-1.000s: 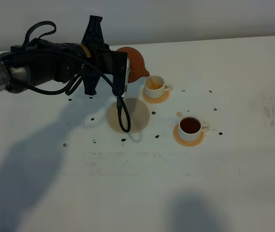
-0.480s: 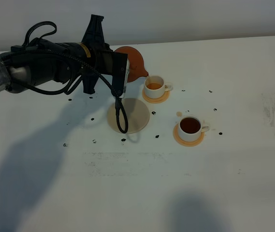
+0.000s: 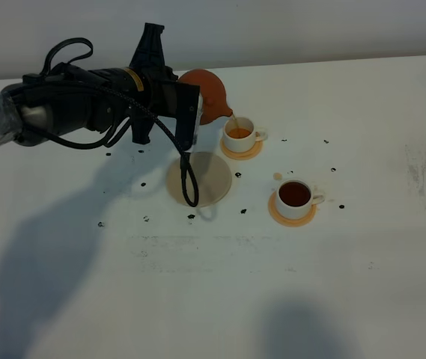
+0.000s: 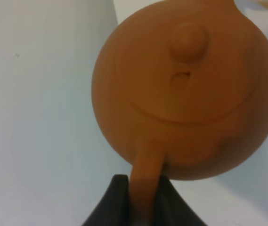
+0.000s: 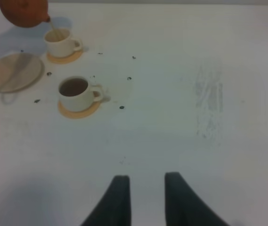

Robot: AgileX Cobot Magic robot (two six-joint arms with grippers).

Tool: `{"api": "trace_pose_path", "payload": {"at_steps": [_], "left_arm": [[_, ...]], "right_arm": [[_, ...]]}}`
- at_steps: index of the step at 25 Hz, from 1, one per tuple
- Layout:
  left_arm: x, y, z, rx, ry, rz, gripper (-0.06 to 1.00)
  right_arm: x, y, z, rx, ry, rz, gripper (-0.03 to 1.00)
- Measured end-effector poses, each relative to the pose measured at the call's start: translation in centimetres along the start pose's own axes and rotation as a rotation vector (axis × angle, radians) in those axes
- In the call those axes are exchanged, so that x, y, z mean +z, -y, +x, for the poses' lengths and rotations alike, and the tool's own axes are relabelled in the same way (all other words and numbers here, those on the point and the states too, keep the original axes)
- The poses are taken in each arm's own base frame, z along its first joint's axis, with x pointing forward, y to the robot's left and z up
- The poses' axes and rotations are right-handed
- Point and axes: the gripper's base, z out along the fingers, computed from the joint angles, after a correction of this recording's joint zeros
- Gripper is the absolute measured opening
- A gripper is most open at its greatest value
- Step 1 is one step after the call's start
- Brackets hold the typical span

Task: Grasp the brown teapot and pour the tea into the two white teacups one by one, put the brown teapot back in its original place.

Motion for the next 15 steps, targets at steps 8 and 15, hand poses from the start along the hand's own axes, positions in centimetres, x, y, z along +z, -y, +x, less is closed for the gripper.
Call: {"api": "trace_pose_path", "payload": {"at_steps": [8, 15], "left_arm": [[0.13, -0.02, -0.33, 0.032, 0.007, -0.014, 0.11], [0.21, -0.1, -0.55, 0.065, 0.012, -0.03, 0.11]], "right_arm": [[0.0, 0.0, 0.0, 0.0, 0.0, 0.0, 0.2], [0.0, 0.0, 0.0, 0.0, 0.0, 0.0, 0.2]]}}
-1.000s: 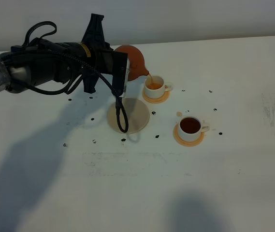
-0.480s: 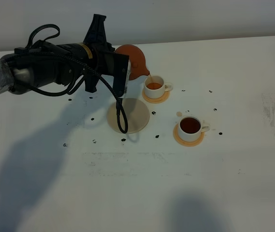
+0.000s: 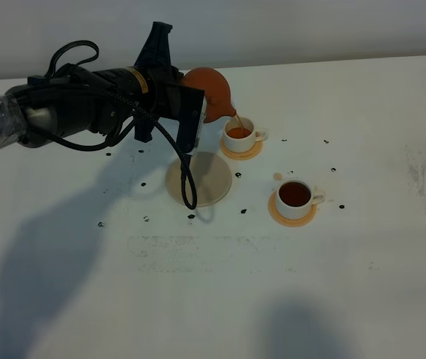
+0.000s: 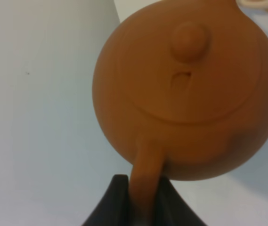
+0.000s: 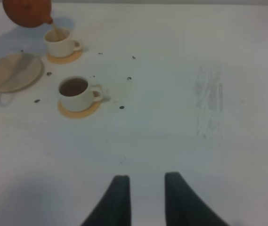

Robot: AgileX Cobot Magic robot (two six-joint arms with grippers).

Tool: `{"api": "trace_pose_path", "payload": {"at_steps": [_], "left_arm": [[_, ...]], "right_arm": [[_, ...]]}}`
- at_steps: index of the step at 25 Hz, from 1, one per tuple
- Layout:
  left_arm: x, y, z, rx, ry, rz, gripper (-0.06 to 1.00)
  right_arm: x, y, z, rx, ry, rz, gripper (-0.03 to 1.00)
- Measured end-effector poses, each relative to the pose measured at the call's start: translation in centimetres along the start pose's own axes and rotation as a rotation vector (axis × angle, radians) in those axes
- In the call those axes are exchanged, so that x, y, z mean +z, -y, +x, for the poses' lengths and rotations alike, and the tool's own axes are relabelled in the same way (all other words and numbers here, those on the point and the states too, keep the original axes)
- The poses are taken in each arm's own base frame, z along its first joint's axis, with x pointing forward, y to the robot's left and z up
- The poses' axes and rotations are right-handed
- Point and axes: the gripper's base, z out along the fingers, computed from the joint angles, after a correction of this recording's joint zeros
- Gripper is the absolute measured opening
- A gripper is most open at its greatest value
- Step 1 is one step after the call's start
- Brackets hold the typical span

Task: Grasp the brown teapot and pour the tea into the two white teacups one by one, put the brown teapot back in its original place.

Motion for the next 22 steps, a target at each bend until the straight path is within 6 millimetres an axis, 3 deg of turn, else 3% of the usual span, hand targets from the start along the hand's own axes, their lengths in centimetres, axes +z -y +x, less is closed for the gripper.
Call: {"api": "trace_pose_path", "payload": {"at_steps": [22], "left_arm": [[0.0, -0.15, -0.02, 0.096, 0.002, -0.017, 0.11]], "right_arm": [[0.0, 0.0, 0.0, 0.0, 0.0, 0.0, 0.2]]}}
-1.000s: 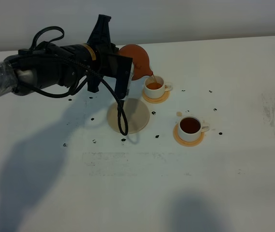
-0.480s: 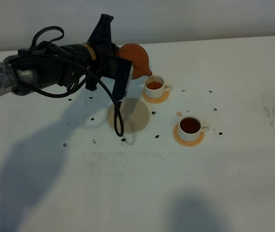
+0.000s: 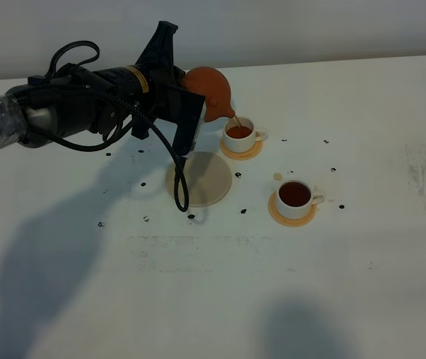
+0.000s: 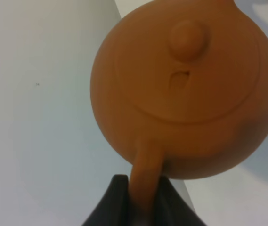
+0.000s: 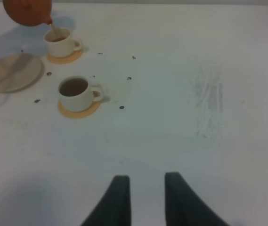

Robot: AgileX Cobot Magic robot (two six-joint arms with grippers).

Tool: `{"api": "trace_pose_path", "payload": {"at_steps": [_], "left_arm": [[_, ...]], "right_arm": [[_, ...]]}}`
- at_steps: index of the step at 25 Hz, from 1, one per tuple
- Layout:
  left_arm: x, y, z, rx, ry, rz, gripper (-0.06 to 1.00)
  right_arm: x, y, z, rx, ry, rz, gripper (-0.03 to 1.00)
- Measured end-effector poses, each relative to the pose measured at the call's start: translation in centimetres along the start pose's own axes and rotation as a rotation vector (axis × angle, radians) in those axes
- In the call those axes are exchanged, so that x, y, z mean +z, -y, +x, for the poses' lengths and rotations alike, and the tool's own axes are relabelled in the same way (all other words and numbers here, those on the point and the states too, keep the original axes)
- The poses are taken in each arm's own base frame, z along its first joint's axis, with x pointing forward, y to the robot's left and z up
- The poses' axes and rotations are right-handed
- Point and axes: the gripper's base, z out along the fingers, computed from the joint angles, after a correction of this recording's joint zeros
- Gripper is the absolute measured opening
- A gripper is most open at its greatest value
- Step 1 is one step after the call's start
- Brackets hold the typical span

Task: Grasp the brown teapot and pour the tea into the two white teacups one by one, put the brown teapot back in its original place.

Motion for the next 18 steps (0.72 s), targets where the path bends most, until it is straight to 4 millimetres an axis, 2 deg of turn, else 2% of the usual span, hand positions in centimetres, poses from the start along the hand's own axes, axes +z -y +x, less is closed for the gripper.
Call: {"api": "trace_pose_path", "payload": {"at_steps": [18], "left_arm": [[0.0, -0.05, 0.0, 0.025, 0.0, -0.005, 0.11]], "right_arm": [[0.0, 0.0, 0.0, 0.0, 0.0, 0.0, 0.2]]}}
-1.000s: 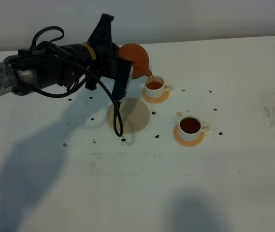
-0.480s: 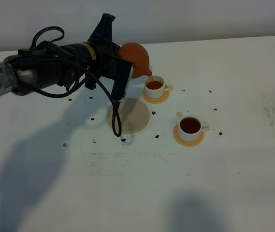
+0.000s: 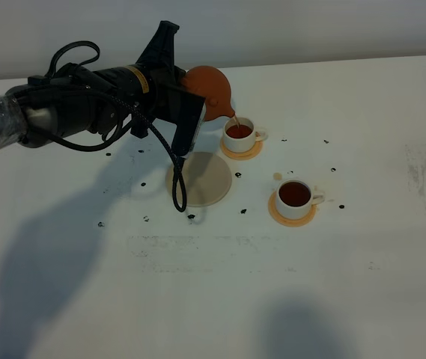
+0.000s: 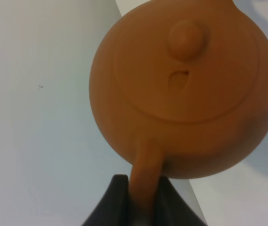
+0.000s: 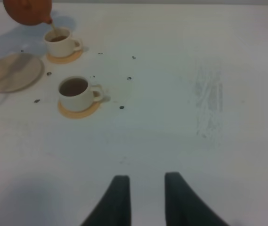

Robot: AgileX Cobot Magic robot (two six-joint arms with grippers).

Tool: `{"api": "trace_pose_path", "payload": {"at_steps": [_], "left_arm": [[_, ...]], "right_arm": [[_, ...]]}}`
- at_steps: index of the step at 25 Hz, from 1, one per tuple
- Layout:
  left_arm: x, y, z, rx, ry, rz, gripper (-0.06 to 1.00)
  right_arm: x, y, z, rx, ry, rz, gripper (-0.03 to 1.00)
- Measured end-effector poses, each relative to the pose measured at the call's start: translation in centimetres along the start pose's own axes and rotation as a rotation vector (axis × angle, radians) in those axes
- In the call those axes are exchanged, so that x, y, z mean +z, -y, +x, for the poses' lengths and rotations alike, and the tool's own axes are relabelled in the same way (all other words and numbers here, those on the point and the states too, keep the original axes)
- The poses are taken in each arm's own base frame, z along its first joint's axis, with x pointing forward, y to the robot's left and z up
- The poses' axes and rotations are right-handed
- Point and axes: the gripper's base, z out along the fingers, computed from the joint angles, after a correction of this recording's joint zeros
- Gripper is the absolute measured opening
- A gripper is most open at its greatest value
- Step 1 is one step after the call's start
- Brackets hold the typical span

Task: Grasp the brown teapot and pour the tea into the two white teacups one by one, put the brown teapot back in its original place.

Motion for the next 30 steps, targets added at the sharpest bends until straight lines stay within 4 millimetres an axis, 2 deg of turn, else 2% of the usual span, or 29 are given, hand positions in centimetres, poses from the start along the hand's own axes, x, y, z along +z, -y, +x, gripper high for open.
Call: {"api": "trace_pose_path", "payload": {"at_steps": [30], "left_arm": [[0.0, -0.07, 0.0, 0.102, 0.0, -0.008, 0.11]], "right_arm": [[0.0, 0.0, 0.0, 0.0, 0.0, 0.0, 0.2]]}}
